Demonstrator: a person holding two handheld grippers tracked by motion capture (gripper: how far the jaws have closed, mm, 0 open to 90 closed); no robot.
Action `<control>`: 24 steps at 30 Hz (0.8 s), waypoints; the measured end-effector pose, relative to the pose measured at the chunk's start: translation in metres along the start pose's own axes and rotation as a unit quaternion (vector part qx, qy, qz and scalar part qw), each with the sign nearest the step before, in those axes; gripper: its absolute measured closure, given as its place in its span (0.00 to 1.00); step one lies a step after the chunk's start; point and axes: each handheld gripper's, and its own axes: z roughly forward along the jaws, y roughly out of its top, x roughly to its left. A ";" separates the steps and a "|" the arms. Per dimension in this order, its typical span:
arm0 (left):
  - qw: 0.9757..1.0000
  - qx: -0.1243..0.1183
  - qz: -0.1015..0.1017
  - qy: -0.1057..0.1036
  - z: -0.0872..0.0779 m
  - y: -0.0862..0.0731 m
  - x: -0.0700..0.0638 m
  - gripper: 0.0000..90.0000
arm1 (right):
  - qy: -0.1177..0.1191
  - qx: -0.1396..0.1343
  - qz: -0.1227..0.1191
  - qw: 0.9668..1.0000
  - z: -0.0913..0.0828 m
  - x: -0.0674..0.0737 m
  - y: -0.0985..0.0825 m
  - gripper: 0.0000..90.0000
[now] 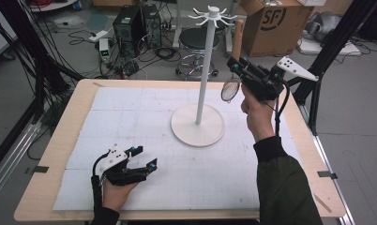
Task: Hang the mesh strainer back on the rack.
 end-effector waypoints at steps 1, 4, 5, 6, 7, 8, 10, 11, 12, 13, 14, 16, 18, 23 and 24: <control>1.000 0.000 0.000 0.000 0.000 0.000 0.000 0.27 | 0.001 0.001 0.002 1.000 0.002 0.000 0.001 0.76; 1.000 0.000 0.003 0.001 -0.001 0.000 -0.001 0.27 | 0.003 0.011 -0.001 1.000 0.005 0.000 0.003 0.76; 1.000 -0.002 0.003 0.001 -0.002 0.000 0.000 0.27 | 0.001 0.009 0.000 1.000 0.006 0.000 0.003 0.76; 1.000 -0.002 0.002 0.002 -0.003 0.000 0.000 0.27 | 0.001 0.010 0.005 1.000 0.006 -0.002 0.003 0.76; 1.000 -0.002 0.001 0.003 -0.004 0.000 0.001 0.27 | 0.001 0.011 0.005 1.000 0.007 -0.003 0.004 0.76; 1.000 -0.003 0.001 0.006 -0.005 0.000 0.001 0.27 | 0.000 0.010 0.010 1.000 0.008 -0.005 0.004 0.76; 1.000 -0.005 -0.001 0.008 -0.007 0.000 0.001 0.27 | 0.003 0.011 0.015 1.000 0.009 -0.007 0.004 0.76; 1.000 -0.005 -0.001 0.009 -0.007 -0.001 0.001 0.27 | 0.004 0.013 0.015 1.000 0.010 -0.008 0.004 0.76; 1.000 -0.006 -0.002 0.009 -0.008 -0.001 0.001 0.27 | 0.007 0.017 0.014 1.000 0.011 -0.008 0.004 0.76; 1.000 -0.006 -0.002 0.010 -0.009 -0.001 0.002 0.27 | 0.006 0.018 0.009 1.000 0.012 -0.007 0.004 0.76; 1.000 -0.008 -0.003 0.011 -0.009 -0.001 0.002 0.27 | 0.007 0.020 0.007 1.000 0.013 -0.006 0.004 0.76; 1.000 -0.008 -0.004 0.013 -0.011 -0.001 0.002 0.27 | 0.007 0.022 0.007 1.000 0.015 -0.006 0.003 0.76; 1.000 -0.008 -0.005 0.015 -0.013 -0.002 0.003 0.27 | 0.007 0.025 0.008 1.000 0.018 -0.005 0.002 0.76; 1.000 -0.008 -0.005 0.019 -0.016 -0.002 0.002 0.27 | 0.009 0.027 0.008 1.000 0.022 -0.004 -0.001 0.76; 1.000 -0.008 -0.005 0.020 -0.017 -0.003 0.002 0.27 | 0.009 0.029 0.007 1.000 0.023 -0.003 -0.001 0.76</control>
